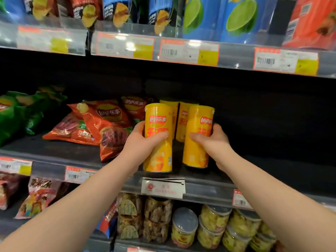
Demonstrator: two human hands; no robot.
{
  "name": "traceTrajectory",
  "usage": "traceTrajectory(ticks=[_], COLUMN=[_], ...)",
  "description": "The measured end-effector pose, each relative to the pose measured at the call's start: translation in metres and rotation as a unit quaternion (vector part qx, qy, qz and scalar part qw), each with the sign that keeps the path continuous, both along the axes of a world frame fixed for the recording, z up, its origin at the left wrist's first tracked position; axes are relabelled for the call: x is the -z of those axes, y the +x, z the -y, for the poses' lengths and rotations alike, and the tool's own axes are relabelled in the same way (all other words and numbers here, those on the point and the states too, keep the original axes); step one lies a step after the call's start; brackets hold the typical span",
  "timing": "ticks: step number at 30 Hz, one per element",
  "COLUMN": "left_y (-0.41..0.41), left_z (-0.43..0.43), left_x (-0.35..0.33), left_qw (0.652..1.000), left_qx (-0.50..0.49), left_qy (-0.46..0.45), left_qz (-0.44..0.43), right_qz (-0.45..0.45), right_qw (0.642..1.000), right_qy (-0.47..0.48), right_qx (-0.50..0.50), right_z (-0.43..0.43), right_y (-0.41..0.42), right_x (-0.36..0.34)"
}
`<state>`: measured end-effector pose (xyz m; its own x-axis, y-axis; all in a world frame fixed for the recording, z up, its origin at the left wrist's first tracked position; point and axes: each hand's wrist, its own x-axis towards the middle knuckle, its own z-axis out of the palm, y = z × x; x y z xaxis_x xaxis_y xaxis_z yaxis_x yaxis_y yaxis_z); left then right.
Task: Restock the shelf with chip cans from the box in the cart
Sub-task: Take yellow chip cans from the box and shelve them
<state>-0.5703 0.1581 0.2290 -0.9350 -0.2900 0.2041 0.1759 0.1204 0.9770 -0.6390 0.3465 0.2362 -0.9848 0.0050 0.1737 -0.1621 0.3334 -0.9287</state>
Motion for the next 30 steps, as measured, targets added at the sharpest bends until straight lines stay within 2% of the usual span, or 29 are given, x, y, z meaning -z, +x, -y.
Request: traceTrajectory(ticks=[7,12,19,24,30], left_y=[-0.018,-0.029,-0.053,-0.080,-0.100], left_z=[0.016,0.023,0.017,0.006,-0.004], left_x=[0.004,0.005,0.002,0.006,0.013], left_qw=[1.000,1.000,0.999,0.993,0.989], left_qx=[0.003,0.004,0.006,0.015,0.003], left_qy=[0.021,0.009,-0.049,-0.113,-0.147], left_qz=[-0.001,-0.001,0.003,-0.009,0.007], right_qz=[-0.053,-0.050,0.001,-0.002,-0.006], right_qw=[0.998,0.998,0.994,0.990,0.986], right_qy=[0.033,0.021,0.106,0.140,0.166], right_qx=[0.022,0.036,0.019,0.008,0.008], right_z=[0.019,0.025,0.024,0.019,0.018], right_y=[-0.030,-0.044,-0.048,-0.048,-0.050], right_x=[0.013,0.021,0.031,0.031,0.033])
